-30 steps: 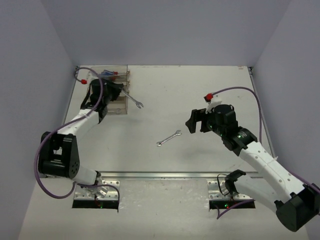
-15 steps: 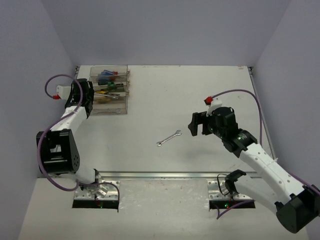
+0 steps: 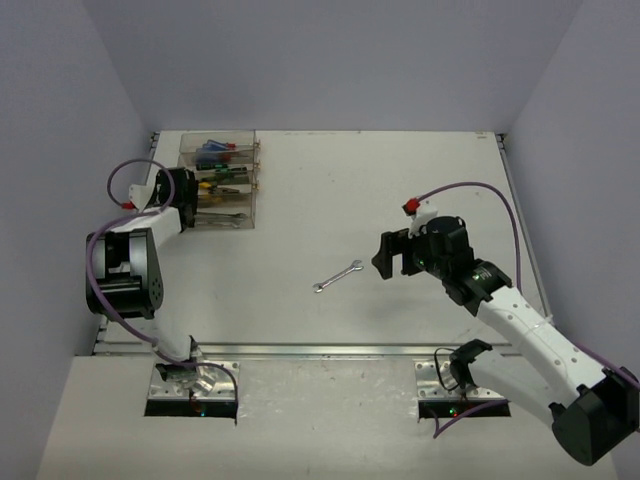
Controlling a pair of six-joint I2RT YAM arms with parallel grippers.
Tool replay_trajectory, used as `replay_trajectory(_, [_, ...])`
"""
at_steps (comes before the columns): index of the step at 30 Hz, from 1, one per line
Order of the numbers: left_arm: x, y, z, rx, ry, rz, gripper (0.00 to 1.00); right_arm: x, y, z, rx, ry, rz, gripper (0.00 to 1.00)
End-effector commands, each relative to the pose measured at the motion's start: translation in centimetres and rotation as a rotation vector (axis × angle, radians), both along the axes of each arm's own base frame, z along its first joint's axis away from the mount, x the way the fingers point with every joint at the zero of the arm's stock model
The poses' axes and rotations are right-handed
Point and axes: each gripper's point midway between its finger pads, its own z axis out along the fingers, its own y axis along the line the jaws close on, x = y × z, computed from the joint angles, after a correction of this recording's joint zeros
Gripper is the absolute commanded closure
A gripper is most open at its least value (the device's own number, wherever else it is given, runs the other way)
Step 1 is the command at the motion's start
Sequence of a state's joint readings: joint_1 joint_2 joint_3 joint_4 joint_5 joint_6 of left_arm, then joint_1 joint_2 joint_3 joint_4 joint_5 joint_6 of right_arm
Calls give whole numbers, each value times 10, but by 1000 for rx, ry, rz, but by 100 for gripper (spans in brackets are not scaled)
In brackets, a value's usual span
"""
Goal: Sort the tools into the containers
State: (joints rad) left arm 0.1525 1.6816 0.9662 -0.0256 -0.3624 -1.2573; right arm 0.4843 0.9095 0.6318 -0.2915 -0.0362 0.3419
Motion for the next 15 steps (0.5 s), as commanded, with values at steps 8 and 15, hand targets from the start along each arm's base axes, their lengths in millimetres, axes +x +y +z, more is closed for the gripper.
replay_trajectory(8, [-9,-10,131,54,-232,-134,0,40,25,-9,21,190,-122,1])
replay_trajectory(15, [-35,-120,138,110,-236,-678,0,74,78,-19,59,192,-368,1])
